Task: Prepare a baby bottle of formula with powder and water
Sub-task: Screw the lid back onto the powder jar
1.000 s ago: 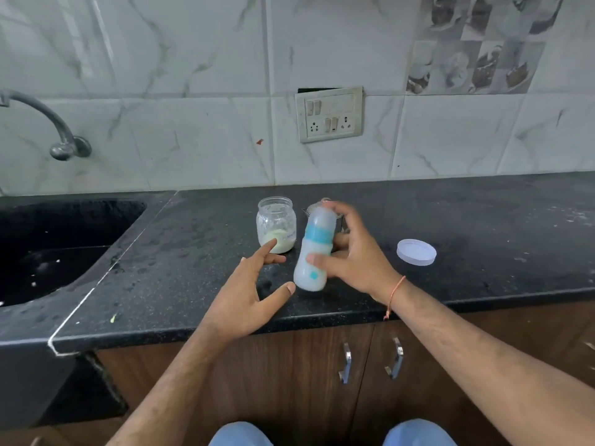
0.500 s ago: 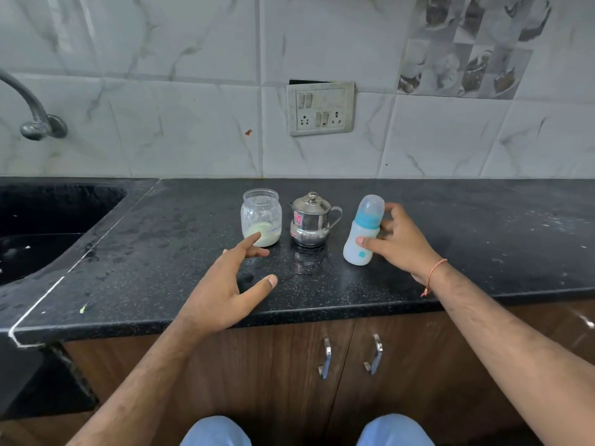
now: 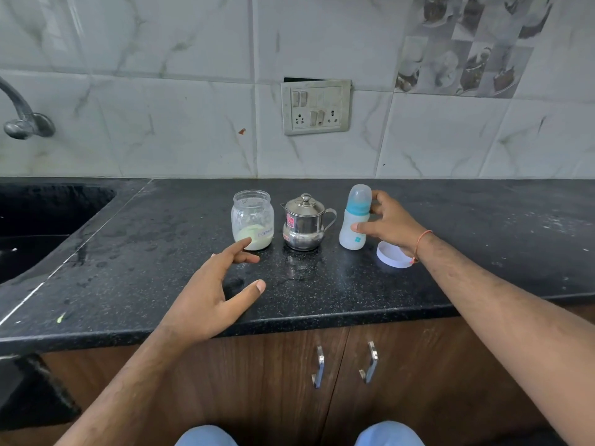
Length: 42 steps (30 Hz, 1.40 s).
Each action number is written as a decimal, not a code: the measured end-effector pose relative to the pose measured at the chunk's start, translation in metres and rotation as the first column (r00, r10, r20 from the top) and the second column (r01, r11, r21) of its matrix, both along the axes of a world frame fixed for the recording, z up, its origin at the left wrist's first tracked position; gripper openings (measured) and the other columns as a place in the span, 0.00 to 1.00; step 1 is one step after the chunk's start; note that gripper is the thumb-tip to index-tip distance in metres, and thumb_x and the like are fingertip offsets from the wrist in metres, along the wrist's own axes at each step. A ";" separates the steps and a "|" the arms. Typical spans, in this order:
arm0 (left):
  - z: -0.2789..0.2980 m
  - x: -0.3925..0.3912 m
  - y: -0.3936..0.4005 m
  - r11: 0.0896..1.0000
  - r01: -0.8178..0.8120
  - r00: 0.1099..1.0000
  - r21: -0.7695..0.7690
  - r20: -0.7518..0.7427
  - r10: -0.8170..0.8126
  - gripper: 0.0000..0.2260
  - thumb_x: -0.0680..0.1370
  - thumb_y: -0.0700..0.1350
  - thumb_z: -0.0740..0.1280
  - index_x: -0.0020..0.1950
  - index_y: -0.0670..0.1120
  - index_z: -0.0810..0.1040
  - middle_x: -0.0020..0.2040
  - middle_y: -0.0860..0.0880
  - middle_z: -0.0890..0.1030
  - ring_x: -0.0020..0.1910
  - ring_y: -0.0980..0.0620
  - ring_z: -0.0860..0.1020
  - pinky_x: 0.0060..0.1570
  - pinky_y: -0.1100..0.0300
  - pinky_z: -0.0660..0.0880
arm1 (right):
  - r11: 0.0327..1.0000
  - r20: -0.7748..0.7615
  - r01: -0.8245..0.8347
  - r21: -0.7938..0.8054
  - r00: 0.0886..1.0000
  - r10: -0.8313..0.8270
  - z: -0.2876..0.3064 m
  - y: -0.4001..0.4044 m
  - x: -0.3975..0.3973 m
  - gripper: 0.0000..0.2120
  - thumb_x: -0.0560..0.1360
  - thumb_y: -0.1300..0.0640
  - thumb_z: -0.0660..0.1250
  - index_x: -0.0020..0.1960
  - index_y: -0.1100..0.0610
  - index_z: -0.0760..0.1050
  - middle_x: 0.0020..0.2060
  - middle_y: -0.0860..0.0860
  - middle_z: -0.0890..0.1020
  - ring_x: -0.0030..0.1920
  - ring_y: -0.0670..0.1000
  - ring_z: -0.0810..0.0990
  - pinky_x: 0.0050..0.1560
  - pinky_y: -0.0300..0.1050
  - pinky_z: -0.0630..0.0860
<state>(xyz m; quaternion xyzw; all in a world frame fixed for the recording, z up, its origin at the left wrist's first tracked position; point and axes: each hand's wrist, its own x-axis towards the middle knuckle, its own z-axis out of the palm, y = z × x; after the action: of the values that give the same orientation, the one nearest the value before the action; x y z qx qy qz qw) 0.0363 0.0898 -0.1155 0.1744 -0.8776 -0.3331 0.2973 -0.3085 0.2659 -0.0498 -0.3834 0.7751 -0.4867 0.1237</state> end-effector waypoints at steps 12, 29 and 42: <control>0.006 0.001 0.004 1.000 -0.009 1.000 0.021 0.019 0.008 0.33 0.81 0.53 0.75 0.84 0.58 0.66 0.69 0.68 0.80 0.57 0.26 0.76 0.67 0.25 0.72 | 0.996 -0.005 -0.077 0.043 0.997 0.077 -0.006 -0.007 -0.014 0.32 0.74 0.66 0.79 0.71 0.52 0.68 0.67 0.53 0.81 0.65 0.50 0.83 0.72 0.58 0.76; 0.003 -0.014 -0.003 0.966 -0.240 0.970 0.097 -0.017 0.243 0.32 0.81 0.55 0.75 0.83 0.57 0.66 0.75 0.59 0.75 0.74 0.57 0.72 0.76 0.50 0.71 | 0.666 -0.402 0.131 0.734 0.874 0.272 0.025 0.056 -0.008 0.50 0.67 0.30 0.78 0.81 0.51 0.66 0.77 0.46 0.74 0.74 0.51 0.75 0.73 0.48 0.71; 0.034 -0.095 -0.044 0.911 -0.341 0.940 0.232 0.101 0.326 0.56 0.66 0.66 0.83 0.85 0.47 0.60 0.76 0.49 0.77 0.76 0.43 0.76 0.73 0.46 0.75 | 0.690 -0.411 0.093 0.718 0.857 0.312 0.026 0.057 0.001 0.38 0.68 0.42 0.80 0.76 0.41 0.72 0.61 0.43 0.82 0.62 0.50 0.79 0.64 0.47 0.75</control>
<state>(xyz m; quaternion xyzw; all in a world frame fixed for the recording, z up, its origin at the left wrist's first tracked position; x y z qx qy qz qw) -0.0592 0.0455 -0.0819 0.3669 -0.7955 -0.3782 0.2992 -0.3074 0.3231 -0.0240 -0.4647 0.8810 -0.0200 0.0865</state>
